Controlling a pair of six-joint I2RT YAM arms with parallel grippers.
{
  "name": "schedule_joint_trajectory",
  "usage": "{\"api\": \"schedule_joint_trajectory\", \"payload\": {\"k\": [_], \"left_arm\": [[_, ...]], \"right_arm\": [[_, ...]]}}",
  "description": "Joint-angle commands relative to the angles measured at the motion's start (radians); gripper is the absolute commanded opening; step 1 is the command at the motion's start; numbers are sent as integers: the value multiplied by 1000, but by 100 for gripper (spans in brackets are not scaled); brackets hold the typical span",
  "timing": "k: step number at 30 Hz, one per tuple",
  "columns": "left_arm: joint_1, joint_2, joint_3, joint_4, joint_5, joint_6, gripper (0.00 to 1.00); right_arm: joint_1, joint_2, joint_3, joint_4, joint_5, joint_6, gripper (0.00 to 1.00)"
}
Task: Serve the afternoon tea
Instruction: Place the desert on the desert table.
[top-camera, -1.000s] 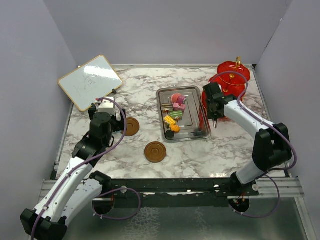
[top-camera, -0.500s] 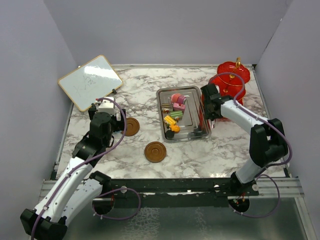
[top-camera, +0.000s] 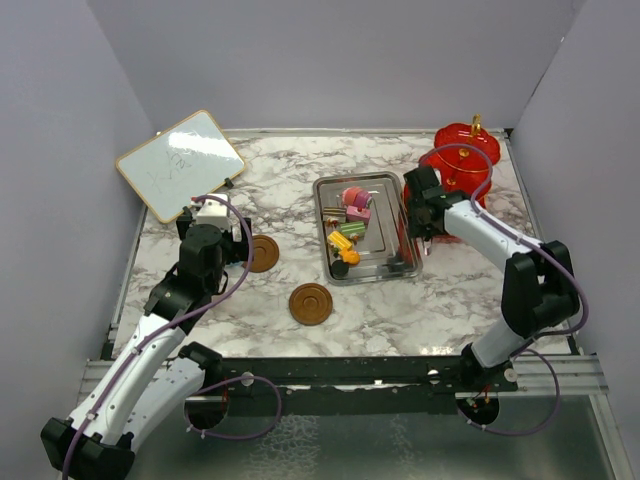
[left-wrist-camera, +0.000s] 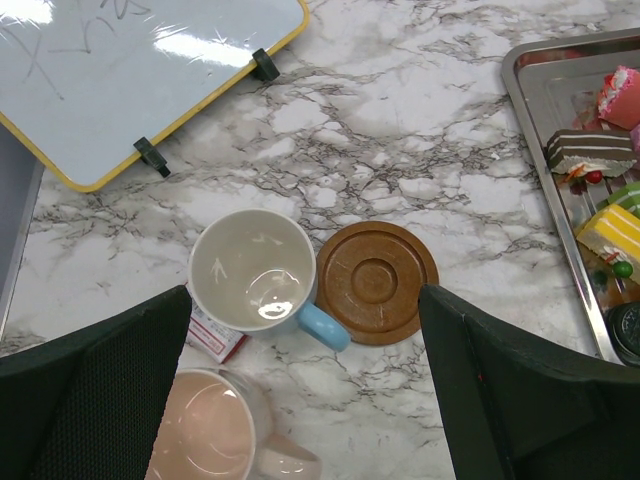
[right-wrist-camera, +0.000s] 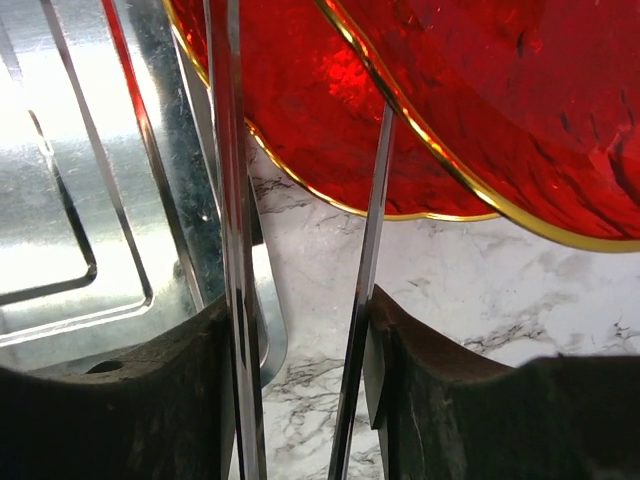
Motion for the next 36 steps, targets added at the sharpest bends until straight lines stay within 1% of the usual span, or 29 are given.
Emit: {"api": "schedule_joint_trajectory", "payload": {"k": [1, 7, 10, 12, 14, 18, 23, 27, 36], "left_arm": [[9, 0, 36, -3, 18, -2, 99], [8, 0, 37, -5, 17, -1, 99], [8, 4, 36, -4, 19, -1, 99], [8, 5, 36, -4, 19, -1, 99], [9, 5, 36, -4, 17, -1, 99], [8, 5, 35, -4, 20, -1, 99], [8, 6, 37, -4, 21, -1, 99], [8, 4, 37, -4, 21, -1, 99], [9, 6, 39, -4, 26, -3, 99]], "right_arm": [[5, -67, 8, -12, -60, 12, 45], [4, -96, -19, -21, -156, 27, 38], [5, -93, -26, -36, -149, 37, 35], [5, -100, -34, -41, -123, 45, 36], [5, -105, -34, -49, -96, 50, 39], [5, -109, -8, -78, -63, 50, 41], [5, -127, 40, -120, -68, 51, 41], [5, -129, 47, -140, -102, 41, 42], [5, -141, -14, -126, -181, 52, 32]]}}
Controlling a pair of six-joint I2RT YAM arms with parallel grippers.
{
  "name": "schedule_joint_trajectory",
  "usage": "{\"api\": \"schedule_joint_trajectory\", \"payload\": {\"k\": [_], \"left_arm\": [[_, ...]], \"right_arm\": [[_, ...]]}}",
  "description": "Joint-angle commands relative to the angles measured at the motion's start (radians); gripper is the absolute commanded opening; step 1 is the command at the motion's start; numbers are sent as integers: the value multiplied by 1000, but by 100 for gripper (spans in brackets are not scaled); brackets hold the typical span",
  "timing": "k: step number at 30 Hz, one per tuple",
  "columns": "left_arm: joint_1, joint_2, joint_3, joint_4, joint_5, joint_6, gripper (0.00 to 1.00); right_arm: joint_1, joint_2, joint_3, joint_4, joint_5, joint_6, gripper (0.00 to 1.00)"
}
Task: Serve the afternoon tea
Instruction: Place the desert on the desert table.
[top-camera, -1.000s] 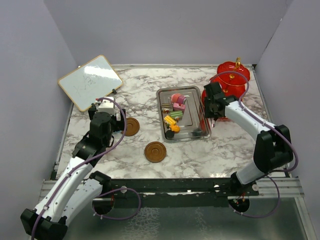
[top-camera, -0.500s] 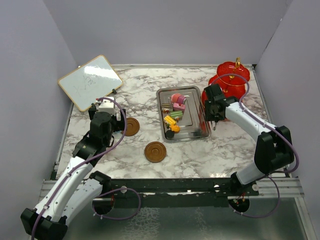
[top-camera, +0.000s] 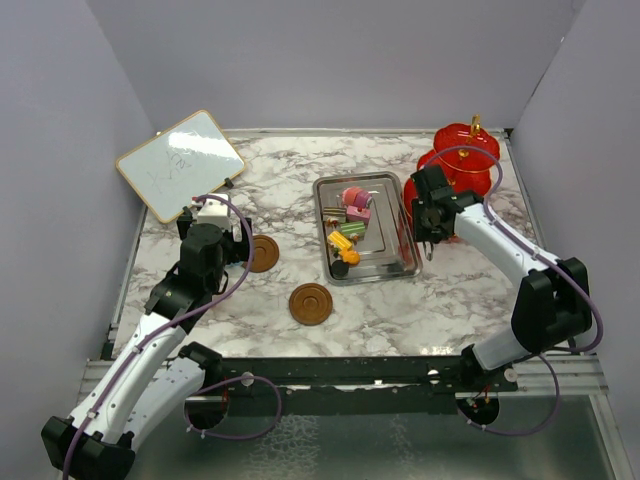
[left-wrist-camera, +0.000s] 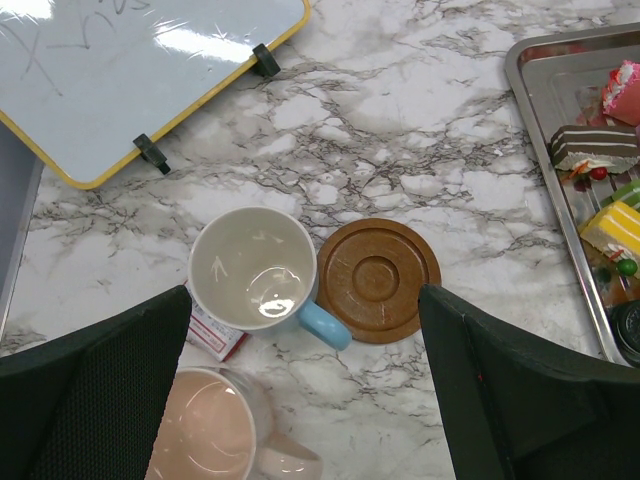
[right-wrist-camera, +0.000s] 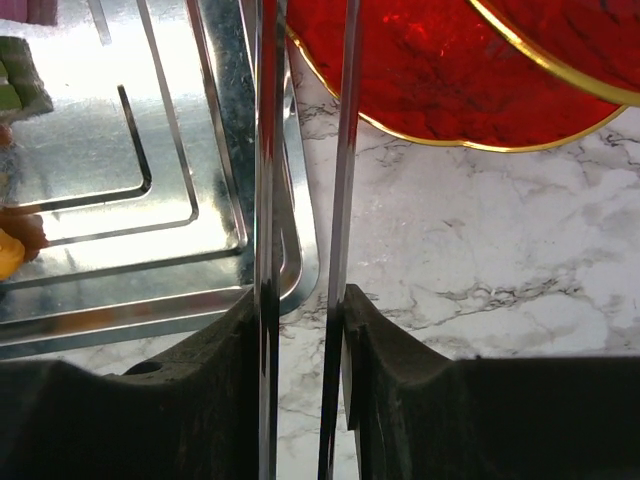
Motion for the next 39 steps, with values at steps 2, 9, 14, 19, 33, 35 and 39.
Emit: {"api": "schedule_joint_trajectory", "payload": {"k": [2, 9, 14, 19, 33, 35, 39], "left_arm": [[5, -1, 37, -2, 25, -5, 99], [6, 0, 37, -2, 26, -4, 99], [6, 5, 39, -3, 26, -4, 99], [6, 4, 37, -2, 28, -3, 99], [7, 14, 36, -2, 33, -3, 99], [6, 18, 37, -4, 36, -3, 99], [6, 20, 37, -3, 37, -3, 99]], "right_arm": [[4, -31, -32, 10, -55, 13, 31], [4, -34, -24, 12, -23, 6, 30], [5, 12, -12, -25, 1, 4, 30], [5, 27, -27, -10, 31, 5, 30], [4, 132, 13, 129, 127, -26, 31], [4, 120, 12, 148, 120, -33, 31], [4, 94, 32, 114, 65, -39, 31]]}}
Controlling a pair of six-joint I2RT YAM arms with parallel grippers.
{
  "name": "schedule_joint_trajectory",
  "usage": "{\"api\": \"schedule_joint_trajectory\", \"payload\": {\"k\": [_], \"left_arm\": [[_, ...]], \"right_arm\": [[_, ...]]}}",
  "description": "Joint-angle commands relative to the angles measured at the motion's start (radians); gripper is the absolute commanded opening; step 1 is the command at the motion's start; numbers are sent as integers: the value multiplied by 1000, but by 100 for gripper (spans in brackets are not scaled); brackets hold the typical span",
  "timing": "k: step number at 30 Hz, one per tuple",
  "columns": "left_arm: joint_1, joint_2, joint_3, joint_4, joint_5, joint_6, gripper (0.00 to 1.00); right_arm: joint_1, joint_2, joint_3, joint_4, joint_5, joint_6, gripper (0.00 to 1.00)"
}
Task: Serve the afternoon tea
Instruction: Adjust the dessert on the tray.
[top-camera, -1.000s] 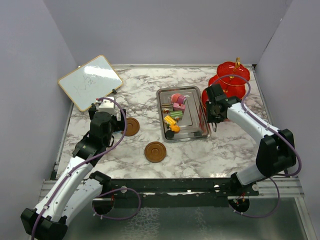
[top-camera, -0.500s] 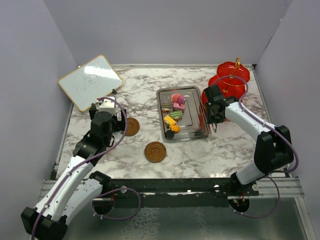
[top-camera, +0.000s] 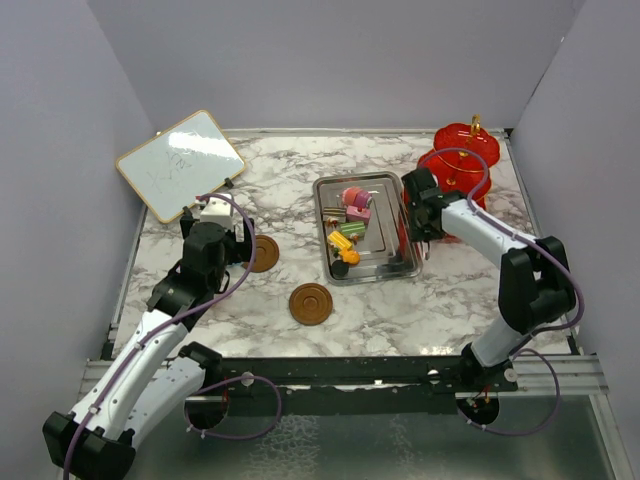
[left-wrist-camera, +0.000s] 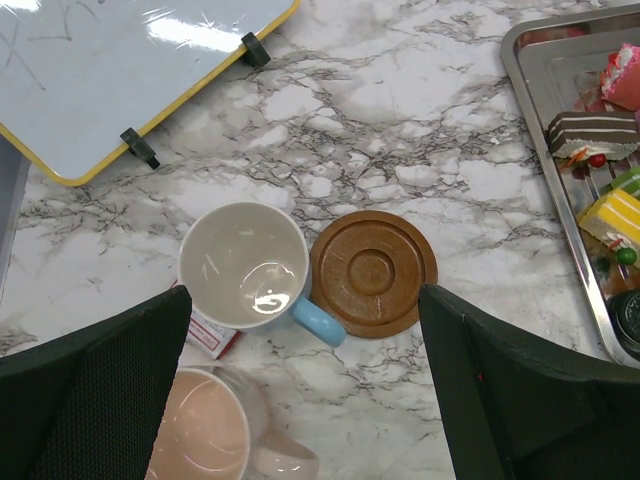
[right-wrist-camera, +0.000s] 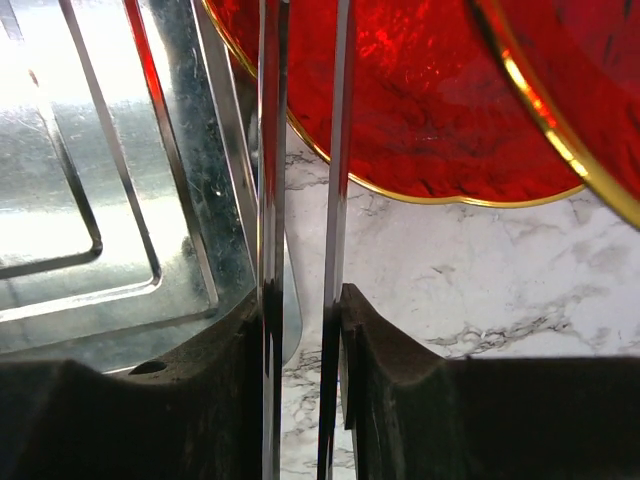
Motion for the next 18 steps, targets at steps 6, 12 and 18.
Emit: {"api": "schedule_joint_trajectory", "payload": {"k": [6, 12, 18], "left_arm": [[6, -6, 37, -2, 25, -4, 99], [5, -11, 36, -3, 12, -6, 99], [6, -14, 33, -3, 7, -9, 99]], "right_arm": [[4, -156, -5, -8, -112, -4, 31], [4, -258, -36, -43, -242, -7, 32], [3, -329, -82, -21, -387, -29, 33]]}}
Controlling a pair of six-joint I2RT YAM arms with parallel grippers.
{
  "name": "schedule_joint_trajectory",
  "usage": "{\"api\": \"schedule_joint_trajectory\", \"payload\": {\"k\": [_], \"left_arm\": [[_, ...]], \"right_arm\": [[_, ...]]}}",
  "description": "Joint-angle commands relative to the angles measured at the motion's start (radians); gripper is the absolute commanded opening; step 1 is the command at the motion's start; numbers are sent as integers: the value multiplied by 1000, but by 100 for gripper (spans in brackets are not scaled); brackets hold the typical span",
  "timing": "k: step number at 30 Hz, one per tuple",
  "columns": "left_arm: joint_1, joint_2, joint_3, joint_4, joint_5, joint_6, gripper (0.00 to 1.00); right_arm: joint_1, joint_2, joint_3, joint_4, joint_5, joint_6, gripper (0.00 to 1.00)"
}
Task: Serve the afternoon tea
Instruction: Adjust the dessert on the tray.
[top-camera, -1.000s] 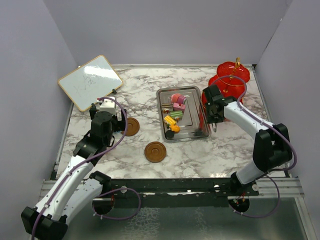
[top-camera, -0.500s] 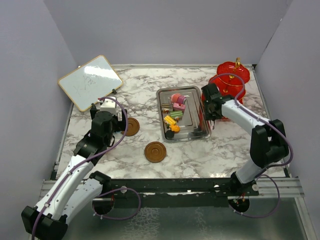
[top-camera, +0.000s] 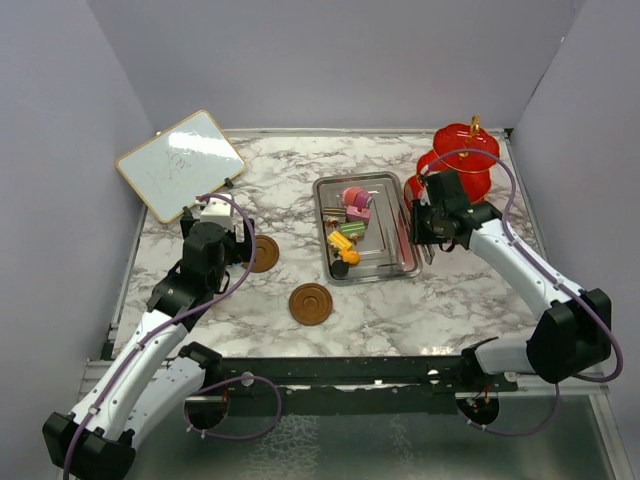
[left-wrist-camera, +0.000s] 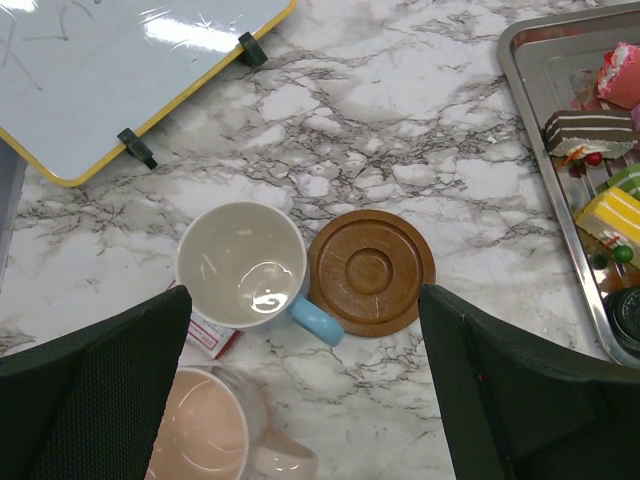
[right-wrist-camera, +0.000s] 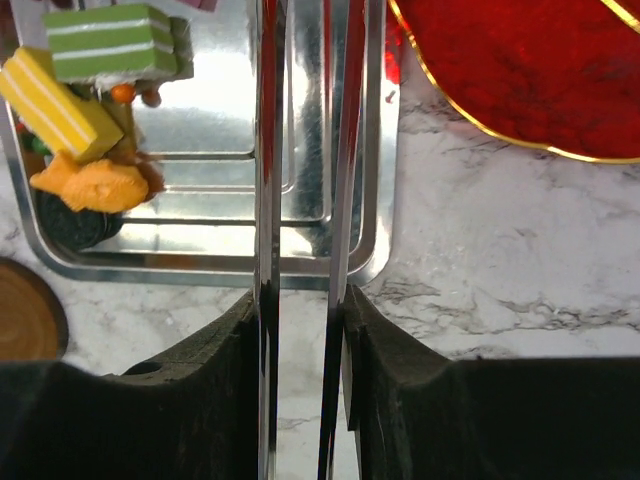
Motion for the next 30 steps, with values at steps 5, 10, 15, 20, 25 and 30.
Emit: {"api": "schedule_joint_trajectory", "payload": {"k": [5, 10, 15, 20, 25, 30], "left_arm": [[6, -11, 30, -1, -11, -11, 99], [6, -5, 29, 0, -14, -10, 99], [6, 6, 31, 0, -10, -11, 99], [5, 6, 31, 2, -9, -15, 99], [6, -1, 30, 4, -14, -11, 99], [6, 0, 28, 4, -11, -10, 99]], "right_arm": [[4, -65, -55, 14, -251, -36, 33], [4, -111, -82, 38, -335, -34, 34], [4, -138, -82, 37, -382, -32, 34], [4, -159, -81, 38, -418, -34, 36], [3, -172, -84, 38, -445, -36, 37], [3, -175, -83, 52, -500, -39, 38]]}}
